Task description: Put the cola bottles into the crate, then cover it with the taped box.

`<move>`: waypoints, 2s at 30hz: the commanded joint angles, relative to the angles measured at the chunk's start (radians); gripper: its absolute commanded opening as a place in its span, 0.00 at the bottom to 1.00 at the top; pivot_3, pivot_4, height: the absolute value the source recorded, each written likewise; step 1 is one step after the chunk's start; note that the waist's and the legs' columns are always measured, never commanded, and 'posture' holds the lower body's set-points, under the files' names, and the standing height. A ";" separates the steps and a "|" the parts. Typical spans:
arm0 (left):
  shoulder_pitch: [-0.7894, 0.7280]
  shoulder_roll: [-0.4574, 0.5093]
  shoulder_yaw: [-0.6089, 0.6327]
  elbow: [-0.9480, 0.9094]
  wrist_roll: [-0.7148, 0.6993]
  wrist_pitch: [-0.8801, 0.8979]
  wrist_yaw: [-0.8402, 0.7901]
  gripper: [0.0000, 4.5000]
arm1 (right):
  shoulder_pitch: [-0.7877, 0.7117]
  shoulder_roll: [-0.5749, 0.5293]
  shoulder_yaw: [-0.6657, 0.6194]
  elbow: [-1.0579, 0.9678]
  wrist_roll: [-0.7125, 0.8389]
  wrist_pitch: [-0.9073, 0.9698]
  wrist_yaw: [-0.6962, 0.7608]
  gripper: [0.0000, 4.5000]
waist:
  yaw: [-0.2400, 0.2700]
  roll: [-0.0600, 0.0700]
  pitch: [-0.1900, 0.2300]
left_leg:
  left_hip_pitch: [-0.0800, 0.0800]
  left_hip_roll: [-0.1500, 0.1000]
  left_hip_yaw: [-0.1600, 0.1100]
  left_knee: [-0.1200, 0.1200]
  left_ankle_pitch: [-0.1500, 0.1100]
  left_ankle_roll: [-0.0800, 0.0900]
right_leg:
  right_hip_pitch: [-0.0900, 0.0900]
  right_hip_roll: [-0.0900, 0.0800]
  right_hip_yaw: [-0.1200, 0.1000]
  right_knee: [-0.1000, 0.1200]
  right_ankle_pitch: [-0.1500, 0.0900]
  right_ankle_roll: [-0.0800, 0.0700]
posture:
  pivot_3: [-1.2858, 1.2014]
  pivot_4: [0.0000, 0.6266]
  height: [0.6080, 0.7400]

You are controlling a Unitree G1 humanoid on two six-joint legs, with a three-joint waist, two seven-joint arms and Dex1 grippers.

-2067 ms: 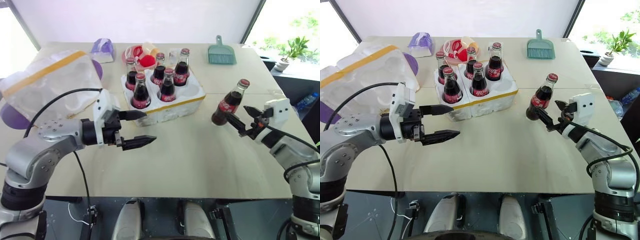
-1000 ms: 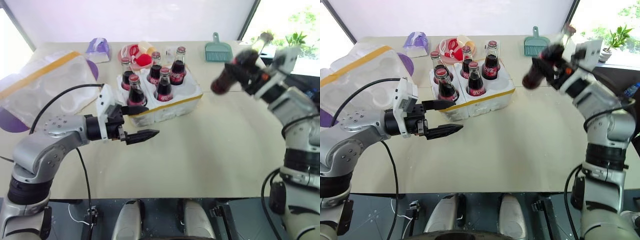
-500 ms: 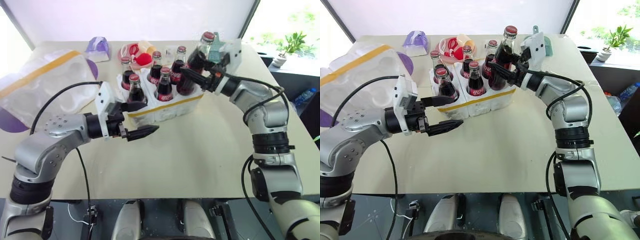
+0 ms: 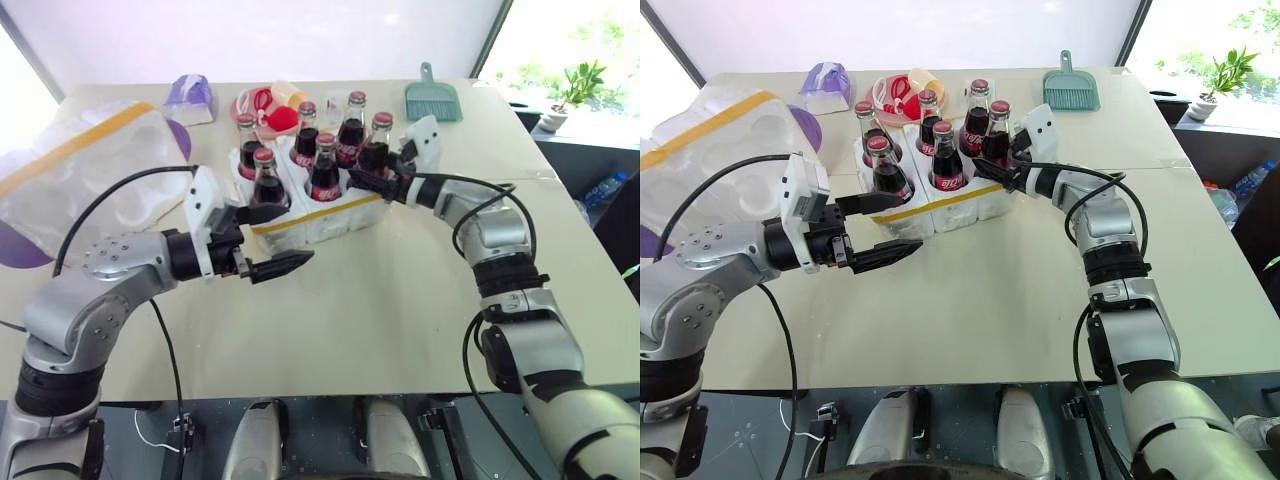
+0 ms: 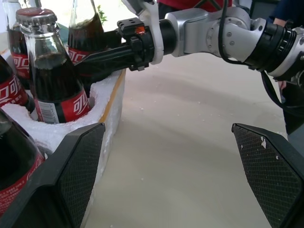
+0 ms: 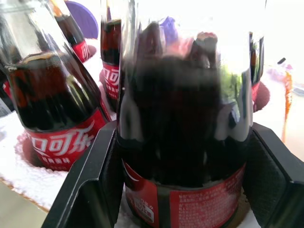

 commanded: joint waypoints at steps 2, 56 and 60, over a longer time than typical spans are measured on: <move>0.016 0.053 0.061 -0.004 0.012 -0.023 -0.022 1.00 | -0.010 -0.023 0.004 -0.040 -0.016 0.002 0.056 0.99 | 0.000 0.000 0.000 | 0.000 0.000 0.000 0.000 0.000 0.000 | 0.000 0.000 0.000 0.000 0.000 0.000 | 0.52 0.24 0.97; -0.762 0.497 -0.255 1.848 1.113 -0.804 -0.566 0.61 | 0.159 -0.541 -0.294 -0.791 0.516 0.601 0.275 1.00 | 0.011 -0.005 0.000 | -0.009 0.001 0.004 0.002 0.000 0.000 | -0.012 -0.001 -0.001 0.005 0.000 0.001 | 0.52 0.24 0.97; -0.760 0.484 -0.255 1.842 1.118 -0.808 -0.579 0.16 | 0.207 -0.590 -0.282 -0.817 0.490 0.558 0.310 1.00 | 0.015 -0.006 -0.001 | -0.009 0.001 0.004 0.002 0.000 0.000 | -0.012 -0.001 -0.001 0.005 0.000 0.001 | 0.52 0.24 0.97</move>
